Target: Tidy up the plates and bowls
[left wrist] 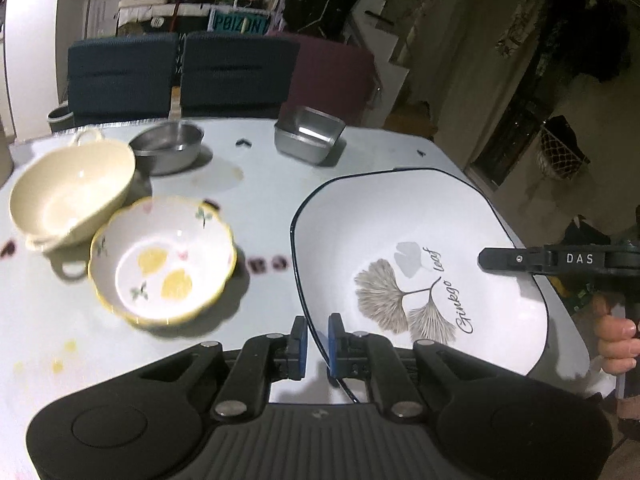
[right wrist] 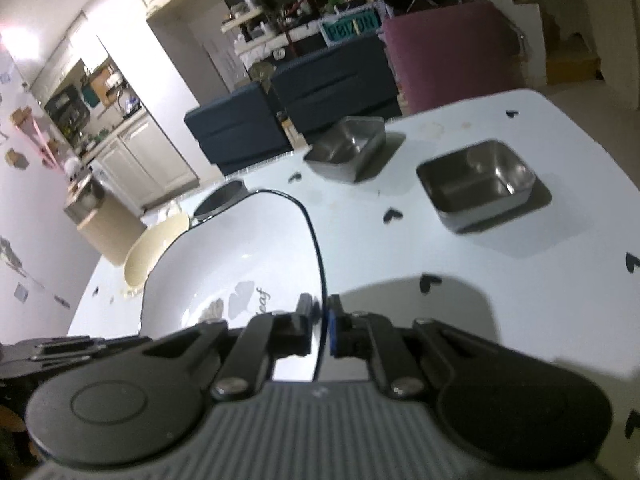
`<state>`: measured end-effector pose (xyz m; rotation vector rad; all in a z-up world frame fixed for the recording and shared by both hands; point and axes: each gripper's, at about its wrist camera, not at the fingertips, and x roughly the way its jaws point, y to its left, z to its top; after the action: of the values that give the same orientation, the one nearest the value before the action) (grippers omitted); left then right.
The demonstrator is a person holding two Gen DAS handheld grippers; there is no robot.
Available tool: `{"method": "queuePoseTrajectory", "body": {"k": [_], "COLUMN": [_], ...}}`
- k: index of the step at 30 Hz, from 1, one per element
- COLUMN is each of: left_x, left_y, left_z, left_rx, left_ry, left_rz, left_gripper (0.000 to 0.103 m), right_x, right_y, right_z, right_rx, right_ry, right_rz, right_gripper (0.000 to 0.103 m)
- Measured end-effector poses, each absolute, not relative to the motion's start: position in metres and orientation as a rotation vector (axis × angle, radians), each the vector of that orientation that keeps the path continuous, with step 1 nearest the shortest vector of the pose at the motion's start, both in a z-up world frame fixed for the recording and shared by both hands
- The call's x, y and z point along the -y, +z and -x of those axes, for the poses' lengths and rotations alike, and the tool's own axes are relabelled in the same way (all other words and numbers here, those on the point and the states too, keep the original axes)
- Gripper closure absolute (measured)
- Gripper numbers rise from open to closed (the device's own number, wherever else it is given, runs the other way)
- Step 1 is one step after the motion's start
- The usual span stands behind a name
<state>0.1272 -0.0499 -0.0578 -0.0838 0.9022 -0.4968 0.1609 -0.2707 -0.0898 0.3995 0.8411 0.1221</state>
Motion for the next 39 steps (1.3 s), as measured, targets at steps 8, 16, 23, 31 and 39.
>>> {"method": "queuePoseTrajectory", "body": {"k": [8, 16, 23, 31, 39], "left_x": [0.036, 0.034, 0.033, 0.037, 0.038], "left_y": [-0.082, -0.109, -0.128, -0.134, -0.132], "left_z": [-0.12, -0.126, -0.134, -0.139, -0.137], "left_rx": [-0.956, -1.024, -1.053, -1.049, -1.044], "left_ry": [-0.489, -0.455, -0.44, -0.446, -0.453], "left_rz": [0.105, 0.109, 0.108, 0.086, 0.08], "left_gripper": [0.092, 0.092, 0.091, 0.091, 0.091], "right_x": [0.255, 0.237, 0.225, 0.225, 0.221], "right_y": [-0.114, -0.131, -0.136, -0.142, -0.142], "right_z": [-0.155, -0.159, -0.163, -0.164, -0.165], "right_rx": [-0.942, -1.03, -1.067, -1.104, -1.102], "right_ry": [0.149, 0.141, 0.142, 0.126, 0.115], "right_rz": [-0.352, -0.298, -0.251, -0.248, -0.209], "right_gripper": [0.094, 0.094, 0.096, 0.096, 0.096]}}
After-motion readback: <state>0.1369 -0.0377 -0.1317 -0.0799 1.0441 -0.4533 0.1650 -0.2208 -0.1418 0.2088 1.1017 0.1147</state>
